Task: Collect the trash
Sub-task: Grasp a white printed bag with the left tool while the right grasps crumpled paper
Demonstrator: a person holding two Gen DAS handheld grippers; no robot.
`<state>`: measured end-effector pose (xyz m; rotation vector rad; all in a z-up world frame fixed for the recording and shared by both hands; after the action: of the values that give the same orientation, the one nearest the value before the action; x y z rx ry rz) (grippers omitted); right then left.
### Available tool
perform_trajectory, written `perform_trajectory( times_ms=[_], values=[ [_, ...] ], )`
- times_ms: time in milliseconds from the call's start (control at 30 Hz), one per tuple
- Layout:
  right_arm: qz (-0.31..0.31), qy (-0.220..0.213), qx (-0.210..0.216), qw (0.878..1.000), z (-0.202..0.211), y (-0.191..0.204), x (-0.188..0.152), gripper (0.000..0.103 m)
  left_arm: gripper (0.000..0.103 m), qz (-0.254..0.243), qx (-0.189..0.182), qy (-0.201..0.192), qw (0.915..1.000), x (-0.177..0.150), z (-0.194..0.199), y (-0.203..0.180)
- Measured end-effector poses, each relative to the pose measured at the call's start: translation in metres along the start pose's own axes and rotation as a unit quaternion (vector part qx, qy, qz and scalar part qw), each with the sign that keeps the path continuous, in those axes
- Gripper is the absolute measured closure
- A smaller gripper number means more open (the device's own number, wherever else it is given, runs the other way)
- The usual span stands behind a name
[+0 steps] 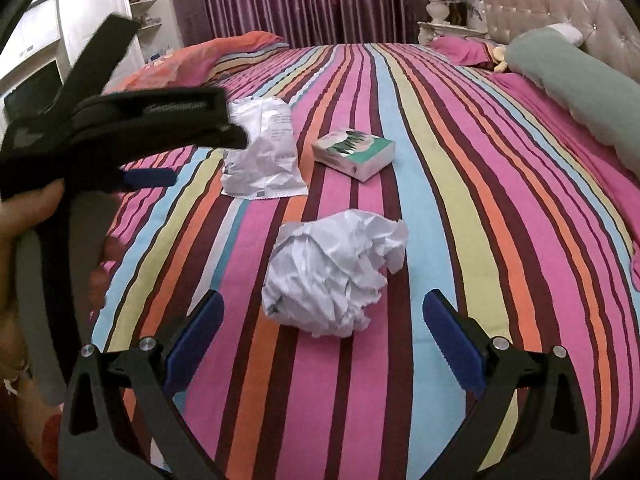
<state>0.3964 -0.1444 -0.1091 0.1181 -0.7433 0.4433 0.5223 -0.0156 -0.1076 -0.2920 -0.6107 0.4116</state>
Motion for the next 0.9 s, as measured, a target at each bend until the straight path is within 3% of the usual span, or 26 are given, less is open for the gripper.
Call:
perform_trajectory(
  times_ms=[567,767,800,833,867,900],
  values=[
    [0.011,0.029,-0.003,1.0,-0.03,-0.006,0.009,0.008,0.011,0.015,0.037,0.027,0.9988,0.018,-0.055,-0.013],
    [-0.022,0.043,-0.008,0.999,-0.038,-0.016,0.004,0.009,0.011,0.012,0.056,0.025,0.9981,0.019,-0.071,-0.009],
    [-0.022,0.047,-0.008,0.999,-0.039,-0.017,0.002,0.016,0.011,0.013,0.053,0.022,0.9982,0.02,-0.07,-0.009],
    [-0.02,0.048,-0.004,0.999,-0.04,-0.016,0.002,0.022,0.017,0.015,0.054,0.019,0.9983,0.021,-0.07,-0.007],
    [-0.019,0.047,0.008,0.999,-0.04,-0.013,0.002,0.03,0.031,0.013,0.057,0.02,0.9981,0.021,-0.07,-0.006],
    [-0.019,0.047,0.01,0.999,-0.039,-0.012,0.002,0.038,0.031,0.011,0.062,0.021,0.9978,0.021,-0.07,-0.005]
  ],
)
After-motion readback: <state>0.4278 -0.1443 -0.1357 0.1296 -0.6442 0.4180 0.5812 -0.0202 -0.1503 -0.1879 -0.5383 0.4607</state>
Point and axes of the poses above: each gripper's, at about its wrist camera, not at the fingertips, and z roughly against the way its jaws point, y to its left, x to its top, the point moved 10 cm from there along -z, roughly the way its jaws point, and after that the axes turned 13 degrees about z, right-handed, at the moved point
